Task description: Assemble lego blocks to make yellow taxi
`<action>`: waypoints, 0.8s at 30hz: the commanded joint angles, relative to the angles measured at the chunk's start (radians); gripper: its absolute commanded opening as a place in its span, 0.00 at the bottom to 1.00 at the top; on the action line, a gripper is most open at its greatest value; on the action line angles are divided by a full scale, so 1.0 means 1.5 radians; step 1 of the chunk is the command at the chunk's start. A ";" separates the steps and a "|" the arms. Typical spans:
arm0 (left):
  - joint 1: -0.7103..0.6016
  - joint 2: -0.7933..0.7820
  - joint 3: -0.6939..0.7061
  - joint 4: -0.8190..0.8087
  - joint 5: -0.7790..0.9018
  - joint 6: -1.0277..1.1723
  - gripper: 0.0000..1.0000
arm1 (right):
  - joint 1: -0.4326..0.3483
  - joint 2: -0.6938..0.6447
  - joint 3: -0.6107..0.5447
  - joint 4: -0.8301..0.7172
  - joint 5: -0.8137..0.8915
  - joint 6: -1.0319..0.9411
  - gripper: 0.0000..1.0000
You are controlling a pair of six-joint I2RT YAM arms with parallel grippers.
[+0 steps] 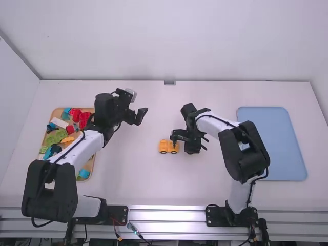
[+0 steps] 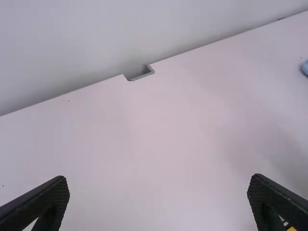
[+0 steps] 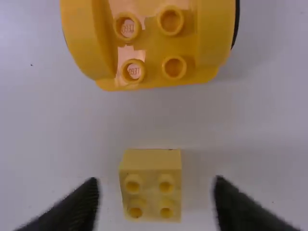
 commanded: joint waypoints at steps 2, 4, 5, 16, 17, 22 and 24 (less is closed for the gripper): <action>0.004 -0.006 0.010 0.002 0.010 0.010 0.99 | 0.004 0.004 -0.002 0.004 0.012 -0.003 0.99; 0.002 -0.006 0.010 0.002 0.010 0.010 0.99 | 0.008 0.004 0.012 -0.010 0.024 -0.003 0.99; 0.003 -0.006 0.010 0.002 0.010 0.010 0.99 | 0.008 0.004 0.019 -0.020 0.024 -0.004 0.99; -0.002 -0.006 0.004 -0.051 0.040 0.077 0.99 | -0.031 -0.071 0.170 -0.195 -0.241 -0.149 0.99; -0.001 -0.006 0.002 -0.057 0.081 0.132 0.99 | -0.050 -0.080 0.166 -0.195 -0.281 -0.162 0.99; -0.001 0.003 0.001 -0.115 0.301 0.397 0.99 | -0.163 -0.090 0.098 -0.122 -0.528 -0.193 0.99; -0.001 0.013 0.001 -0.115 0.331 0.425 0.99 | -0.194 -0.090 0.065 -0.095 -0.580 -0.193 0.99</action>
